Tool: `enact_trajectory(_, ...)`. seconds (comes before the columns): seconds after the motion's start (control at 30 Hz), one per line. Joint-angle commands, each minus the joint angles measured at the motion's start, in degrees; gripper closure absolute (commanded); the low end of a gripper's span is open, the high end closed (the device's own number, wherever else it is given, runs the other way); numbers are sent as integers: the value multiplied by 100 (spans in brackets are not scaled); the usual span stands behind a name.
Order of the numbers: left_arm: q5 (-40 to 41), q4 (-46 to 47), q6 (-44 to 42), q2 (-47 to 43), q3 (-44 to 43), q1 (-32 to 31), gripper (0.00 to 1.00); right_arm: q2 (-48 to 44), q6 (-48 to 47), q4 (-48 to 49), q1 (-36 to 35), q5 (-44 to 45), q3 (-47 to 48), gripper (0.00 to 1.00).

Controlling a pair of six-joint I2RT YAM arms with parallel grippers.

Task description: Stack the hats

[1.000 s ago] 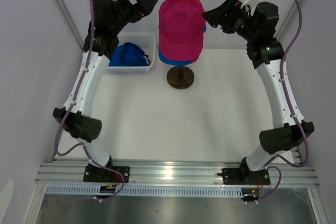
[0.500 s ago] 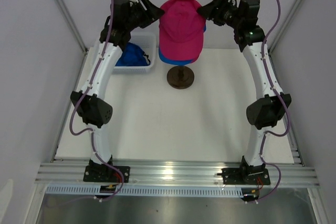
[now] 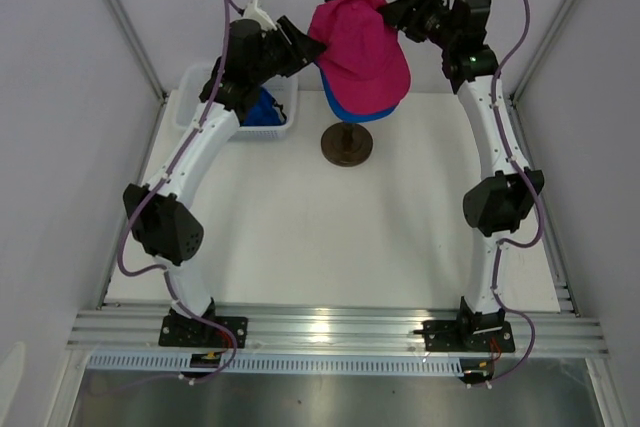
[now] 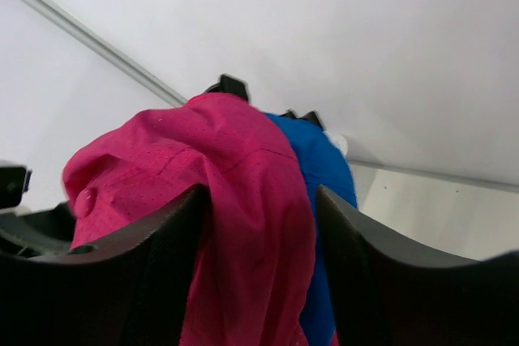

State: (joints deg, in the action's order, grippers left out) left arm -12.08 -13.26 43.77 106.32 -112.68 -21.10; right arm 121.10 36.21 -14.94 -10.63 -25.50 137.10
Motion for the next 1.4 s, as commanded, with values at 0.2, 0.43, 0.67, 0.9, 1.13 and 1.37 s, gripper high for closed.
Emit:
enact_trajectory(0.2,73,350,281,-946,1511,-605,50,520,-149,-220,-194,-561,290,28)
enact_trajectory(0.43,406,597,370,-1640,2294,-667,49,652,-70,87,-167,-1378,642,5)
enact_trajectory(0.67,566,455,79,-2009,1917,-430,27,152,-131,105,149,-1405,986,0)
enact_trajectory(0.9,575,561,-105,-2335,1442,79,12,-560,115,27,720,-1511,872,1)
enact_trajectory(1.13,654,580,-360,-2064,584,625,22,-1263,-158,-449,844,-1467,-357,0)
enact_trajectory(1.37,180,-730,-589,-439,-1246,660,41,-2309,-34,-26,791,-1555,-2028,1)
